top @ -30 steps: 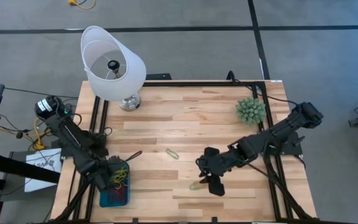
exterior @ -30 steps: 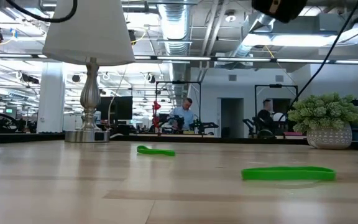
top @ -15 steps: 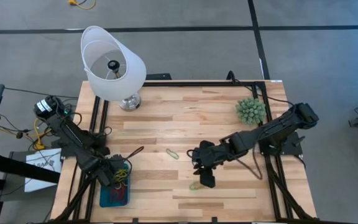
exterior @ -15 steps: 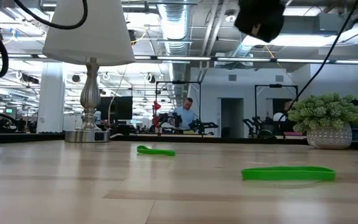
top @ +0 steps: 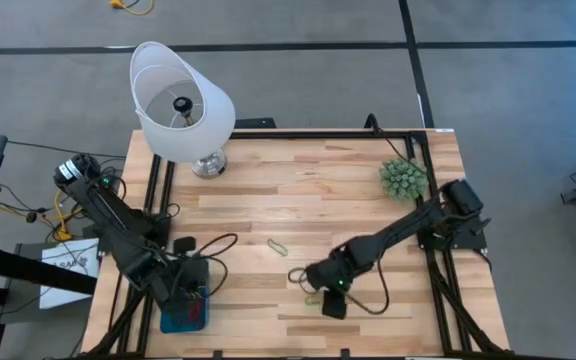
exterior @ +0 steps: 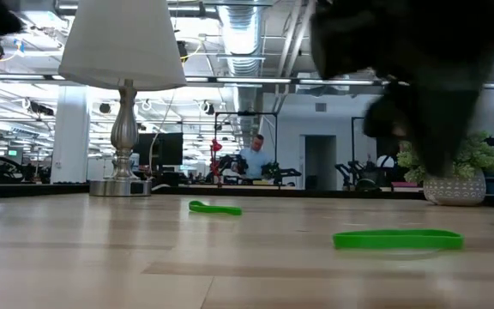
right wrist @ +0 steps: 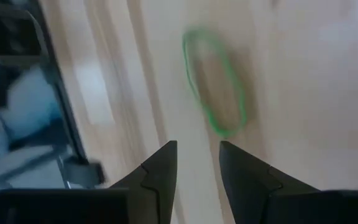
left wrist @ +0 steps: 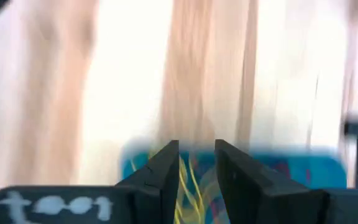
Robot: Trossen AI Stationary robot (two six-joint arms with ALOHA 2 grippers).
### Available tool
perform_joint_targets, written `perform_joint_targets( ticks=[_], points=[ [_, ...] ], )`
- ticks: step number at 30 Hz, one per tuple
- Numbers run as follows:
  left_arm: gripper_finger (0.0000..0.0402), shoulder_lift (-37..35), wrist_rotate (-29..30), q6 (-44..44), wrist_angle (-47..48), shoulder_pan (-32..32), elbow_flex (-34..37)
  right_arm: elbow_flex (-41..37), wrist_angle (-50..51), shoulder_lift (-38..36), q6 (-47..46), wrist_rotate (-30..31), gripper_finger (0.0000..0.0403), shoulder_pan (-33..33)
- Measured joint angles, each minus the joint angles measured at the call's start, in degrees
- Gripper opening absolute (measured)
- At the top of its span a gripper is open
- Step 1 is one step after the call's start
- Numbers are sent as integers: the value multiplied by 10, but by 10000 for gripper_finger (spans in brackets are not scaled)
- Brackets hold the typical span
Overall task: Pick and place items into bin
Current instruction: Put the green rubber band into the blue bin
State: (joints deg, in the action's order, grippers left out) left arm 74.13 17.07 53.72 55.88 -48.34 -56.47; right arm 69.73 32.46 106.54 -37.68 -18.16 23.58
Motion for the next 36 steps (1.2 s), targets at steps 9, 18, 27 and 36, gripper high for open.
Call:
perform_joint_targets(
  ticks=[9, 18, 27, 36],
  points=[
    [92, 0, 182, -163, -2, 13, -92, 13, 26, 17, -27, 71, 113, 16],
    [92, 0, 236, -186, -18, 46, -96, 14, 35, 28, -76, 168, 113, 16],
    [92, 0, 323, -172, -18, 85, -97, 14, 12, 26, -94, 186, 113, 37],
    [92, 0, 308, -157, -11, 99, -97, 12, -3, 26, -130, 229, 113, 70]
  ],
)
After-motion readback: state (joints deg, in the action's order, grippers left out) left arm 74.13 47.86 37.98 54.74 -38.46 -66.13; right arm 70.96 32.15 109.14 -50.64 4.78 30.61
